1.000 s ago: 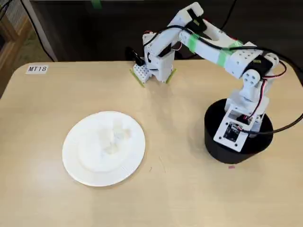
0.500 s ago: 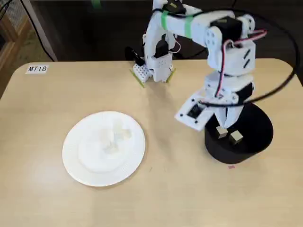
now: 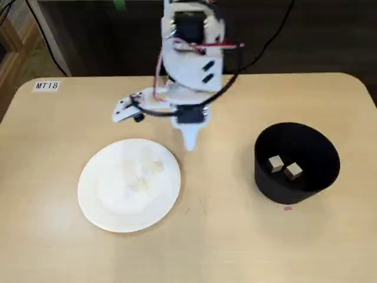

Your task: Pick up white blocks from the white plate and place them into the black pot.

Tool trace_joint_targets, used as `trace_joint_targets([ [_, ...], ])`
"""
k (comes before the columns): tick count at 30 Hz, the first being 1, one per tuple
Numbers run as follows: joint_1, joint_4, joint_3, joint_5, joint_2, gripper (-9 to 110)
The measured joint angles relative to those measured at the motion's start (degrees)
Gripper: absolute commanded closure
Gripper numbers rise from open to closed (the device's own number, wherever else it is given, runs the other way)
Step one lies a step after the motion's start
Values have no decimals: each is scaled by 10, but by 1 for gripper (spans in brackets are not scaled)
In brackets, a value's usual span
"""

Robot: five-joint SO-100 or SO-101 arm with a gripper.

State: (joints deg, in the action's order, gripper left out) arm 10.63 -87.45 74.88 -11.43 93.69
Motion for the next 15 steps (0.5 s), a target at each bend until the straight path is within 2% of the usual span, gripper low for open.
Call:
trace_joint_targets([
  [7,113,8,4,-218,-84,104],
  [15,126,-61,-88,-301,-236,104],
])
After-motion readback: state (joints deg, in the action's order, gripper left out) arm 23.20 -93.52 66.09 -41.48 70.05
